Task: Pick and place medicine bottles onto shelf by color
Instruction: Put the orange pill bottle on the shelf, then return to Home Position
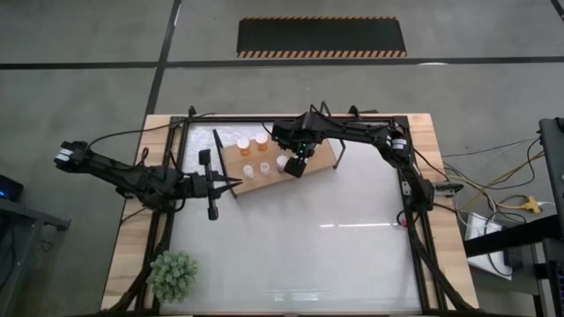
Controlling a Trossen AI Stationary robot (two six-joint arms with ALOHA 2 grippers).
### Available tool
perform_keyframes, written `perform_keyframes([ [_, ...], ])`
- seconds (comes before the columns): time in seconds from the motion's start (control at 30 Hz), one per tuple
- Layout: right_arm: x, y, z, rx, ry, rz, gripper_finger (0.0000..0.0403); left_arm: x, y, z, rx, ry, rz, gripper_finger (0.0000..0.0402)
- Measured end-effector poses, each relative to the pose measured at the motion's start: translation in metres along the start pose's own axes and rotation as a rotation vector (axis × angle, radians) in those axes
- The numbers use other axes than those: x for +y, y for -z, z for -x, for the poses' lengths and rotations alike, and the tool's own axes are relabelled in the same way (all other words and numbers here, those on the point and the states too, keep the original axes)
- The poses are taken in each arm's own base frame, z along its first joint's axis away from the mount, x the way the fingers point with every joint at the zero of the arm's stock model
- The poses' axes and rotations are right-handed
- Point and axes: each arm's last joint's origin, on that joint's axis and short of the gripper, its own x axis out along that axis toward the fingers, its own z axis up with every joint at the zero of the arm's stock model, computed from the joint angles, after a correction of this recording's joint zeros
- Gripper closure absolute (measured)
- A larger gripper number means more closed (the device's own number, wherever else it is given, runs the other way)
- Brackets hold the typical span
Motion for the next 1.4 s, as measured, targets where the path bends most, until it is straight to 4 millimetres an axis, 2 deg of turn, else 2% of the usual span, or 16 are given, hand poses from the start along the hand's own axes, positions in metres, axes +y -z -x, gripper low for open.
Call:
perform_keyframes([
  [0.2, 0.007, 0.008, 0.027, -0.065, 0.000, 0.018, 0.0140, 0.000, -0.001, 0.000, -0.010, -0.004, 0.021, 0.0398],
  [0.37, 0.043, 0.037, 0.053, -0.208, -0.005, 0.119, 0.0155, -0.002, 0.002, -0.001, -0.030, 0.029, 0.127, 0.0398],
  [0.5, 0.090, 0.080, 0.063, -0.445, -0.091, 0.330, 0.0168, -0.021, 0.023, -0.007, -0.142, 0.188, 0.274, 0.0398],
  [0.6, 0.124, 0.121, 0.053, -0.657, -0.170, 0.528, 0.0177, -0.034, 0.039, -0.009, -0.258, 0.266, 0.324, 0.0398],
  [0.73, 0.149, 0.168, 0.042, -1.004, -0.262, 0.725, 0.0186, -0.039, 0.047, -0.012, -0.358, 0.247, 0.358, 0.0398],
  [0.87, 0.142, 0.201, 0.041, -1.251, -0.306, 0.778, 0.0195, -0.039, 0.044, -0.014, -0.343, 0.254, 0.350, 0.0398],
  [1.0, 0.118, 0.224, 0.030, -1.285, -0.318, 0.743, 0.0203, -0.034, 0.043, -0.007, -0.238, 0.271, 0.265, 0.0398],
  [1.23, 0.086, 0.260, 0.011, -1.364, -0.366, 0.670, 0.0216, -0.016, 0.052, 0.029, -0.058, 0.317, 0.201, 0.0398],
  [1.4, 0.068, 0.277, 0.003, -1.499, -0.366, 0.643, 0.0224, -0.008, 0.062, 0.050, -0.116, 0.296, 0.212, 0.0398],
])
